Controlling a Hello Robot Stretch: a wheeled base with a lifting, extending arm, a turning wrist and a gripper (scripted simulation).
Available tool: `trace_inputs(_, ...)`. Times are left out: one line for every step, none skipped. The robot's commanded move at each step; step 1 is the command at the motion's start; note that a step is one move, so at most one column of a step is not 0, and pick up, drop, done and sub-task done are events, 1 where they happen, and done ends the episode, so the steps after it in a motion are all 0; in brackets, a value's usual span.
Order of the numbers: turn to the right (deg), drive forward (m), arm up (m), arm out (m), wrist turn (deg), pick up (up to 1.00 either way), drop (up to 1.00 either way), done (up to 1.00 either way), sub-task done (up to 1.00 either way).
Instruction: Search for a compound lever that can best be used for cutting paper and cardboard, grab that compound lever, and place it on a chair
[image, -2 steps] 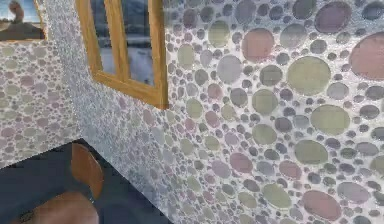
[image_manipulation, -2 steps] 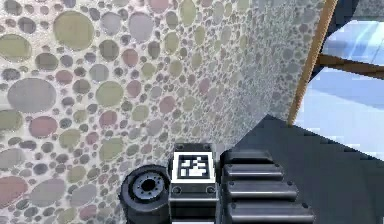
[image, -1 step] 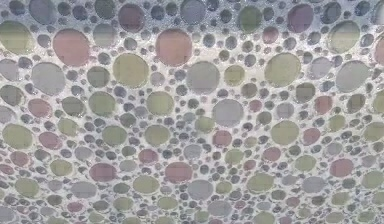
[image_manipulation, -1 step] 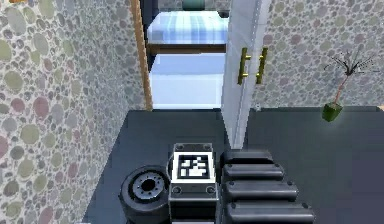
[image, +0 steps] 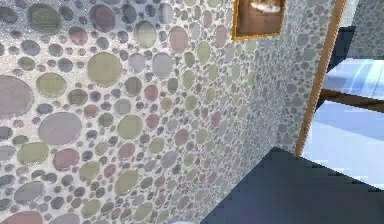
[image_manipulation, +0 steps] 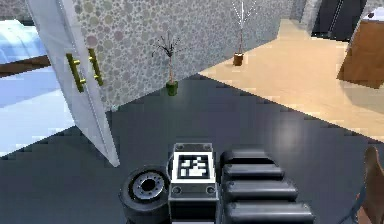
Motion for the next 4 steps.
trace_inputs(3.0, 0.00, 0.00, 0.00, 0.0, 0.00, 0.00, 0.00, 0.00)
trace_inputs(-45.0, 0.00, 0.00, 0.00, 0.0, 0.00, 0.00, 0.00, 0.00)
trace_inputs(-45.0, 0.00, 0.00, 0.00, 0.0, 0.00, 0.00, 0.00, 0.00)
trace_inputs(-9.0, 0.00, 0.00, 0.00, 0.0, 0.00, 0.00, 0.00, 0.00)
